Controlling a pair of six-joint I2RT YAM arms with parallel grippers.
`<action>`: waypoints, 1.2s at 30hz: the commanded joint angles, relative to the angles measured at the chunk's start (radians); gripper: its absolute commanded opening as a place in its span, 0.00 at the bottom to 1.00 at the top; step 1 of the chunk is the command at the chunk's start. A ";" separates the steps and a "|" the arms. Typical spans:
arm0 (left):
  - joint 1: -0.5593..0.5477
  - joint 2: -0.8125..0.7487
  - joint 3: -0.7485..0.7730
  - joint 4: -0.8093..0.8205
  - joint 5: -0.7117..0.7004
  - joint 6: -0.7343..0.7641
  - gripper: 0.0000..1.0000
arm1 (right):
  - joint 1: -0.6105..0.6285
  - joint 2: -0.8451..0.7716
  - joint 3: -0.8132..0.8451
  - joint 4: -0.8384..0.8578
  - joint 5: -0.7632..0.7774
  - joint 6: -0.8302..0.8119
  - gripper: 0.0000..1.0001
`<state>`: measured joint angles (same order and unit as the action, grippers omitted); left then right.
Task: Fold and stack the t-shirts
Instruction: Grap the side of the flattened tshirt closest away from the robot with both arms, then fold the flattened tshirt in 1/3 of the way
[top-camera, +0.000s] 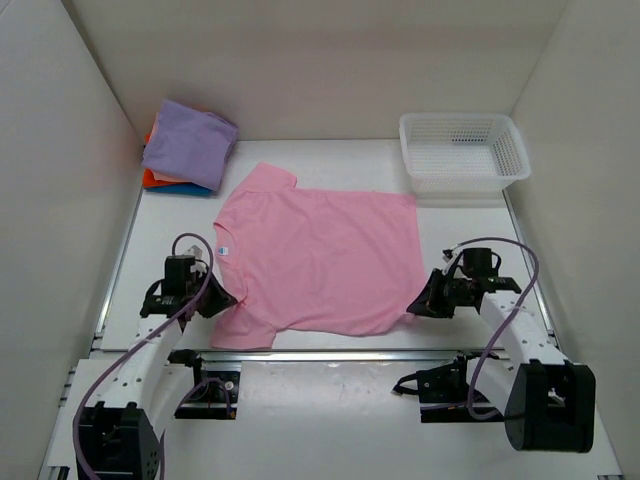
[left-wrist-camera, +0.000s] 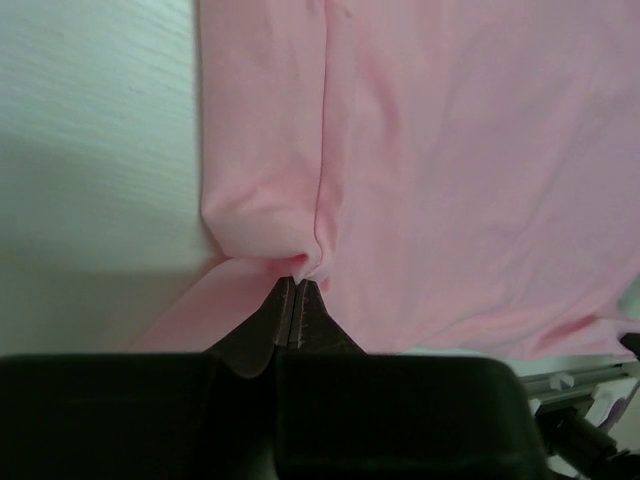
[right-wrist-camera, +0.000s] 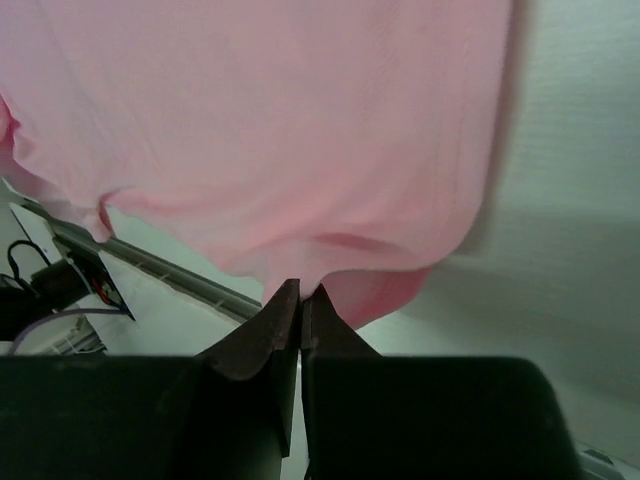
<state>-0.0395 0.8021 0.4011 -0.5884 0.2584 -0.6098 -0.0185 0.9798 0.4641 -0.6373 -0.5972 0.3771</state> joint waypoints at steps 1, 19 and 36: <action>0.024 0.020 0.073 0.097 -0.011 -0.027 0.00 | -0.060 0.081 0.083 0.054 -0.038 -0.065 0.00; 0.124 0.643 0.398 0.429 -0.033 -0.074 0.00 | -0.141 0.640 0.419 0.220 -0.030 -0.113 0.00; 0.144 0.743 0.470 0.502 -0.031 -0.102 0.00 | -0.149 0.740 0.551 0.283 -0.047 -0.087 0.00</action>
<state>0.1074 1.5471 0.8215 -0.1268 0.2283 -0.7067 -0.1577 1.7340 0.9707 -0.3977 -0.6373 0.2890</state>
